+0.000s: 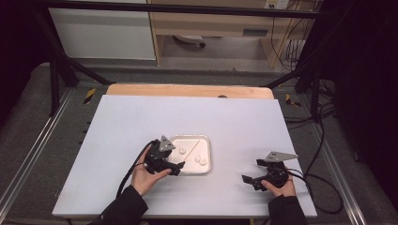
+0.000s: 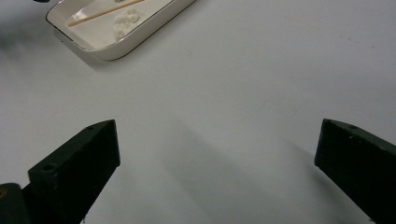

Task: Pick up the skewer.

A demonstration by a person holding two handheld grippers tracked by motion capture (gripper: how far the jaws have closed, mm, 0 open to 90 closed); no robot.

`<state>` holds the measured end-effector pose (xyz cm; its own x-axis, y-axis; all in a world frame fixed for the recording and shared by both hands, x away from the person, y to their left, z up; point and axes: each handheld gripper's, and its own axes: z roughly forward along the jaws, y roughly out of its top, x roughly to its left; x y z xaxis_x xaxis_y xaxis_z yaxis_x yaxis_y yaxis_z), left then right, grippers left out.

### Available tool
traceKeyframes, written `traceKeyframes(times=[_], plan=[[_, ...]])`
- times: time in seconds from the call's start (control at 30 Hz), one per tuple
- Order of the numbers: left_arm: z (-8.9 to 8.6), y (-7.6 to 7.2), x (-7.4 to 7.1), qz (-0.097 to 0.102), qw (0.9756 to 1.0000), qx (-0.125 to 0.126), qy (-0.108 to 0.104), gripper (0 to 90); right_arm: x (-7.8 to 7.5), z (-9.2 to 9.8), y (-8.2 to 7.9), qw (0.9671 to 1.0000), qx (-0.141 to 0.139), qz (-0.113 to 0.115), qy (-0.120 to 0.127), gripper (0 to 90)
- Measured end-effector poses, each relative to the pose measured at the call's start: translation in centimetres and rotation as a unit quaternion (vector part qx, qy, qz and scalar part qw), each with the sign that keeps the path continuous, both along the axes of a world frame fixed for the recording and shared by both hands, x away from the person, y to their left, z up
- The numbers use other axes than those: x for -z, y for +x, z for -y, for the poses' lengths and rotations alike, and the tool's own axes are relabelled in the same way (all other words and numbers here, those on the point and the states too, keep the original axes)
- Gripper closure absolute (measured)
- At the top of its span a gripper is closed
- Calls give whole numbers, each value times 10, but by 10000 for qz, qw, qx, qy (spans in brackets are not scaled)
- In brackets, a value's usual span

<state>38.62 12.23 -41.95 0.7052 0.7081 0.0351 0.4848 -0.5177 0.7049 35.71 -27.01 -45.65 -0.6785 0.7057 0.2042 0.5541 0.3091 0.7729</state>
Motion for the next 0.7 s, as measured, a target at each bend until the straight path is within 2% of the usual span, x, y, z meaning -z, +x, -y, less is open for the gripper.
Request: traceKeyframes(times=[0.37, 0.43, 0.47, 0.7], plan=[[13, 5, 12, -127, 9998, -4, 152, 336, 0, 0, 0, 10000, -8, -8, -3, 5], [14, 6, 14, -165, 9998, -9, 136, 377, 0, 0, 0, 10000, -6, -2, 0, 5], [14, 7, 14, -180, 9998, -24, 127, 425, 0, 0, 0, 10000, -4, 1, 3, 5], [18, 6, 20, -238, 9995, -50, 201, 548, 0, 0, 0, 10000, -2, 5, 8, 5]])
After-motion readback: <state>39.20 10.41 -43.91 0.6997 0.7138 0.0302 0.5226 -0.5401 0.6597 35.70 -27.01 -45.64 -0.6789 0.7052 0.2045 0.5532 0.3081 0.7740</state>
